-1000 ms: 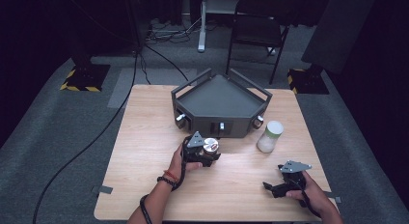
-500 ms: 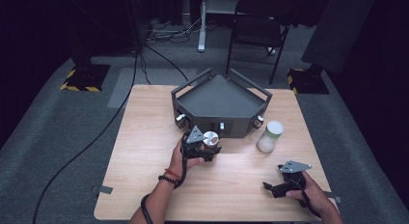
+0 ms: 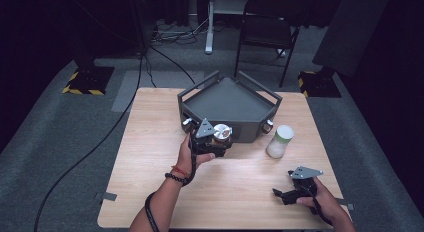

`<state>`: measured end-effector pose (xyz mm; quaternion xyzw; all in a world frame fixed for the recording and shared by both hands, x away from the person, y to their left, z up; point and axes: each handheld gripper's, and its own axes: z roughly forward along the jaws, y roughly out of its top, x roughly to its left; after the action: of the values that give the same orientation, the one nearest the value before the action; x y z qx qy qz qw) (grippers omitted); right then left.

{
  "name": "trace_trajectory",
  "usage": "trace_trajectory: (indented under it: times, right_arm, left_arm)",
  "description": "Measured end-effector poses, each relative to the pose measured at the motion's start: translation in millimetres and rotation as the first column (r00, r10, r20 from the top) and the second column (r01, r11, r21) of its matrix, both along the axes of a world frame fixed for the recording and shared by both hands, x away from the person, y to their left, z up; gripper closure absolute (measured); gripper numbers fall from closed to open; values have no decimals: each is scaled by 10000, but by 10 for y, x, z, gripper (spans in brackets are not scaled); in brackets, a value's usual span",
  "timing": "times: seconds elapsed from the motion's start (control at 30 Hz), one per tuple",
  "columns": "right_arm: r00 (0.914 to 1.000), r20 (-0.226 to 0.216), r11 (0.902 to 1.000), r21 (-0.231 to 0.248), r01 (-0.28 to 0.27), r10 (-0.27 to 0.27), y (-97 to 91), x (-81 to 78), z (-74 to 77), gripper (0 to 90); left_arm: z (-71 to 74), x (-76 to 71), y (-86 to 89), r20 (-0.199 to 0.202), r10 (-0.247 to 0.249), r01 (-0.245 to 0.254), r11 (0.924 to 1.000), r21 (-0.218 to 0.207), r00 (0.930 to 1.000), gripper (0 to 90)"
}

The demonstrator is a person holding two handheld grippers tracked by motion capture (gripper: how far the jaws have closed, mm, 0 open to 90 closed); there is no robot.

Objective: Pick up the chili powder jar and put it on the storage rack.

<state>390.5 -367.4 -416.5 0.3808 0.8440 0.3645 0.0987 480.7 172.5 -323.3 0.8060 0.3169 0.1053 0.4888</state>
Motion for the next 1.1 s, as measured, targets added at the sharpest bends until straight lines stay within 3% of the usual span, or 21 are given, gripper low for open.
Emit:
trace_trajectory:
  times: [0.23,0.63,0.93,1.0,1.1]
  right_arm:
    - [10000,1,10000,0,-4,4,0,1,0,0]
    - [10000,0,10000,0,-2,2,0,0,0,0]
    - [10000,-4,10000,3,-3,3,0,1,0,0]
    - [10000,-4,10000,4,-2,2,0,0,0,0]
    - [10000,-7,10000,4,-2,2,0,0,0,0]
  left_arm:
    - [181,55,14,152,27,-24,9998,-189,9999,306]
    - [529,205,-26,502,184,-178,9998,-120,9986,308]
    - [596,354,-47,567,620,-618,9981,-43,9965,309]
    - [565,415,-21,575,752,-738,9969,-265,9955,309]
    - [558,448,-19,595,906,-891,9956,-277,9941,309]
